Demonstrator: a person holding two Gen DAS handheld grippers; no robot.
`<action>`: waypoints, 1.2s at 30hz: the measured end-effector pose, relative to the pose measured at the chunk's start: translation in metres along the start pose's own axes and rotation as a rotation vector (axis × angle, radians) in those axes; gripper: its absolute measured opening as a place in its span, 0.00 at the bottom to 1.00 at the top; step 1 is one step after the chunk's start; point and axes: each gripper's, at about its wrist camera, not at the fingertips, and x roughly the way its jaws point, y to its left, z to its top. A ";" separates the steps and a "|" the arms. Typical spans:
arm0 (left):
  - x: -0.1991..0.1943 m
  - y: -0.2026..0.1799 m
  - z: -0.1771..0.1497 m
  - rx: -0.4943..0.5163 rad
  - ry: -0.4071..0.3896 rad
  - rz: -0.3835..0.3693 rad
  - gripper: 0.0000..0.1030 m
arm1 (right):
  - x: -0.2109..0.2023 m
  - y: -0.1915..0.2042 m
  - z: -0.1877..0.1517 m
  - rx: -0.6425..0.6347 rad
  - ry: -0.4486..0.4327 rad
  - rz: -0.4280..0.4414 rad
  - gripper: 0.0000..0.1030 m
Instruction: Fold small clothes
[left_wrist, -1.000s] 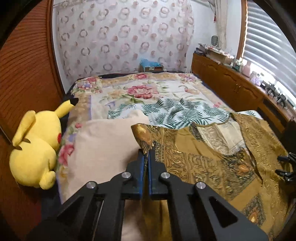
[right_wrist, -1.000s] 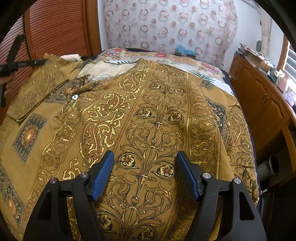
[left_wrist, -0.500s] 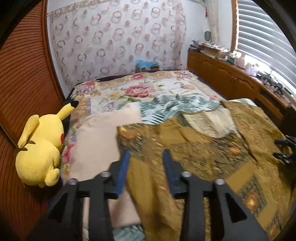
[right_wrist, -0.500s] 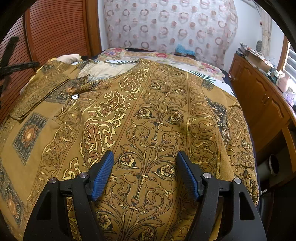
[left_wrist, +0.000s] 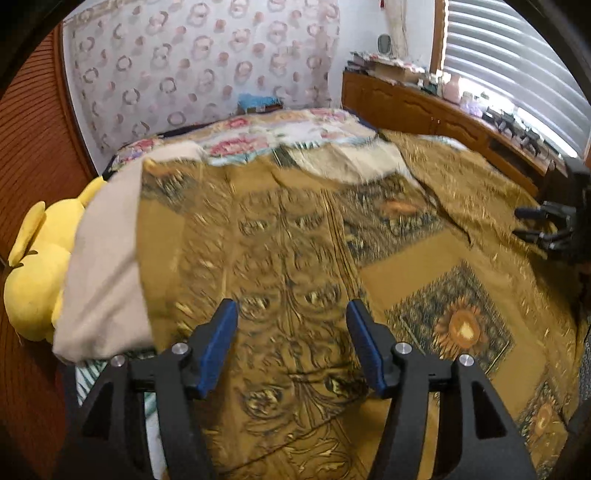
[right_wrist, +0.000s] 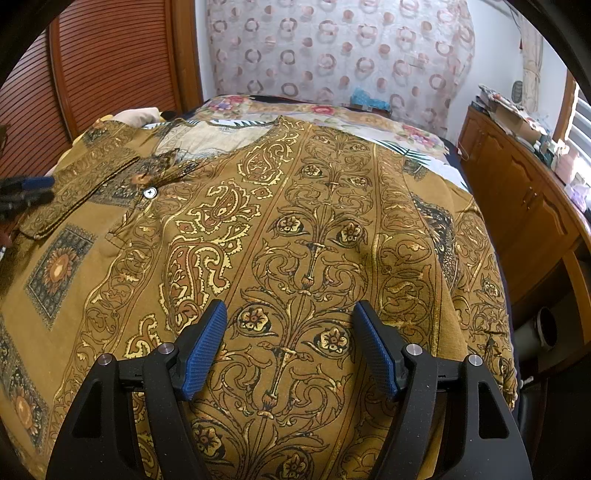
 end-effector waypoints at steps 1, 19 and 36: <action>0.003 -0.001 -0.002 0.001 0.011 0.004 0.58 | 0.000 0.000 0.000 0.000 0.000 0.000 0.71; 0.008 -0.001 -0.011 -0.005 0.011 -0.017 0.66 | -0.002 -0.001 0.000 0.000 -0.003 -0.003 0.71; 0.010 0.000 -0.009 -0.006 0.015 -0.012 0.69 | -0.066 -0.137 -0.040 0.227 -0.065 -0.179 0.70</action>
